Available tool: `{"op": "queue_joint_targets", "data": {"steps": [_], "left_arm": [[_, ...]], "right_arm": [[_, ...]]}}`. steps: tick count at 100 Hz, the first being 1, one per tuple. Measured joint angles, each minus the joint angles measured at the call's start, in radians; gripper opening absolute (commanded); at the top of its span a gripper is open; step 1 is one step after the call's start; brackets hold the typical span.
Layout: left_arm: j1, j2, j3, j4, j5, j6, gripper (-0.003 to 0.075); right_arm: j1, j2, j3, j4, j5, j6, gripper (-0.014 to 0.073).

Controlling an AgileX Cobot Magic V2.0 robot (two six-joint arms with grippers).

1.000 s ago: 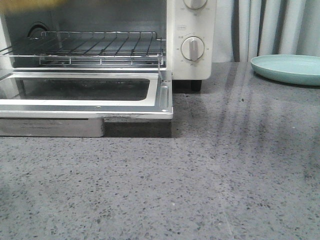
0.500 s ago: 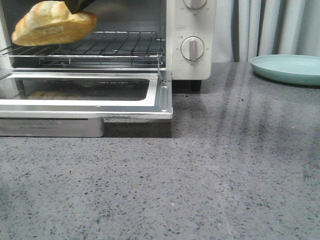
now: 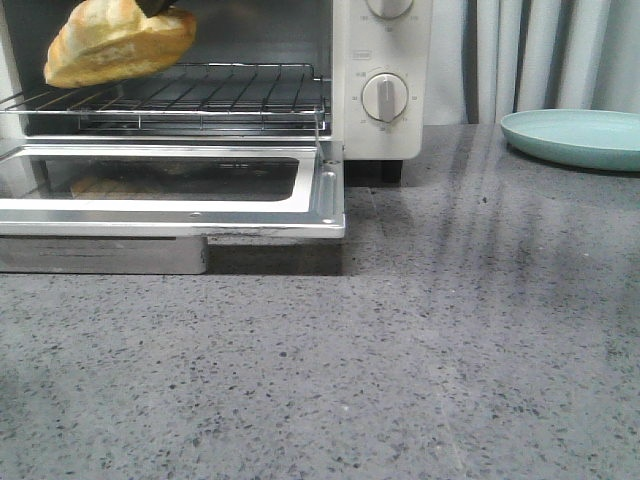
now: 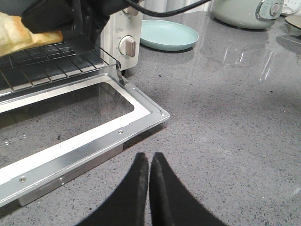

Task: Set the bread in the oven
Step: 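Lift the croissant with the right gripper and carry it into the oven, then lower the croissant onto the wire rack and open the right gripper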

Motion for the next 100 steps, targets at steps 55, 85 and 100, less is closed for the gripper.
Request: {"op": "queue_joint_targets", "data": {"steps": [55,85,100], "left_arm": [[0.0,0.0,0.0,0.012,0.0,0.0,-0.0022],[0.0,0.0,0.0,0.014,0.002,0.0,-0.0022],[0.0,0.0,0.0,0.014,0.002,0.0,-0.0022]], "right_arm": [[0.0,0.002,0.0,-0.129,-0.02,-0.002,-0.0047],[-0.004,0.013,-0.002,-0.143,0.108,-0.002,0.0578],[-0.012,0.013,-0.002,-0.14,0.196,0.0,0.0563]]}}
